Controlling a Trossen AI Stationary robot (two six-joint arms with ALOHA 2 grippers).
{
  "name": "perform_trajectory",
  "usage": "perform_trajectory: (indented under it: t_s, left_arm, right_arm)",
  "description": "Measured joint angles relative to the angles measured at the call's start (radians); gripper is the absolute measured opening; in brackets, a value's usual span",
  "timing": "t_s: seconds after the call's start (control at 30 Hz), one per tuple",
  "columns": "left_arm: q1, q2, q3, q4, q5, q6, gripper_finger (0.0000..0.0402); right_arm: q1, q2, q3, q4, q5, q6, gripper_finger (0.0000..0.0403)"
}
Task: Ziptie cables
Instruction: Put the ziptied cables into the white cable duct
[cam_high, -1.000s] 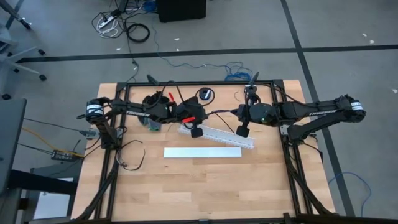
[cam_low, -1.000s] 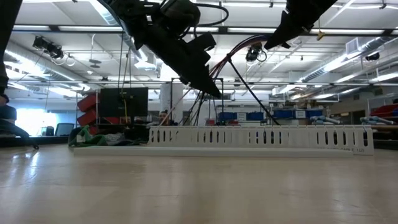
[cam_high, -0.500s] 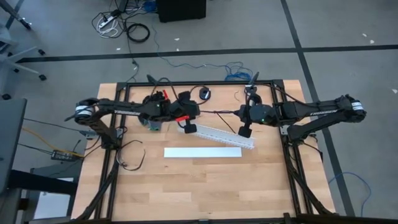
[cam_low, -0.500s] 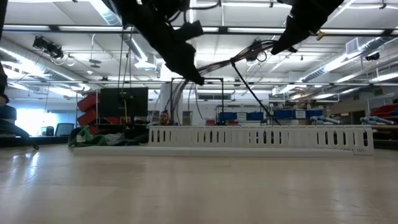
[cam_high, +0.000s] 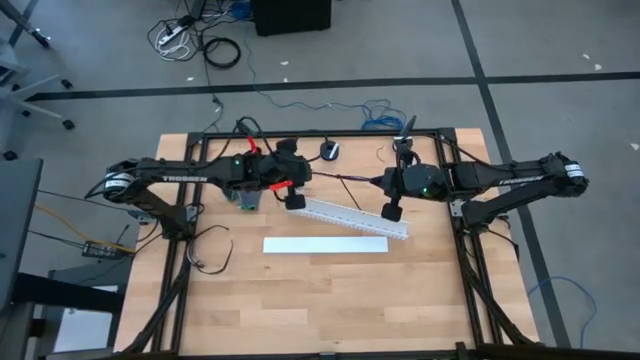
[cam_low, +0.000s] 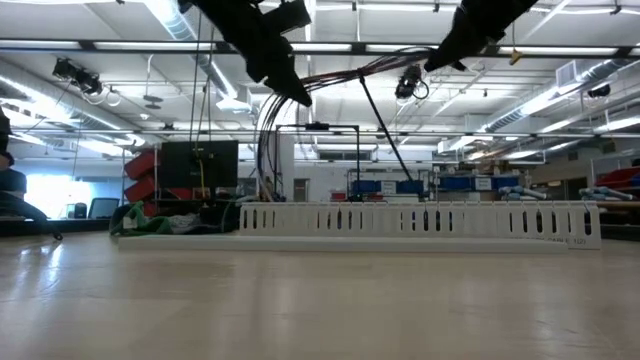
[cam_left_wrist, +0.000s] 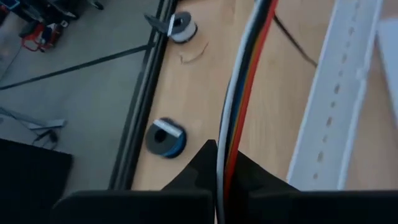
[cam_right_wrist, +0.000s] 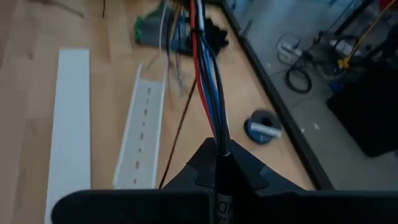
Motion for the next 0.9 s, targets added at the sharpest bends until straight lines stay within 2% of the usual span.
perform_trajectory:
  t_s: [0.2,0.37,0.53,0.73,0.9]
  left_arm:
    - [0.000,0.000,0.086,-0.142,-0.108,0.096,0.0000]
    - [-0.009,0.000,0.145,-0.277,-0.250,0.108,0.0000]
    - [-0.019,0.000,0.153,-0.396,-0.349,0.093,0.0000]
    - [-0.050,0.003,0.152,-0.537,-0.349,-0.043,0.0000]
    - [-0.091,0.003,0.087,-0.543,-0.297,-0.106,0.0000]
  right_arm:
    - [-0.041,0.046,0.041,0.124,-0.102,-0.070,0.0008]
    - [-0.094,0.164,0.042,0.225,-0.161,-0.082,0.0008]
    - [-0.133,0.280,0.046,0.324,-0.201,-0.109,0.0008]
    - [-0.139,0.344,0.106,0.309,-0.263,-0.104,0.0008]
    - [-0.126,0.353,0.109,0.263,-0.269,-0.067,0.0008]
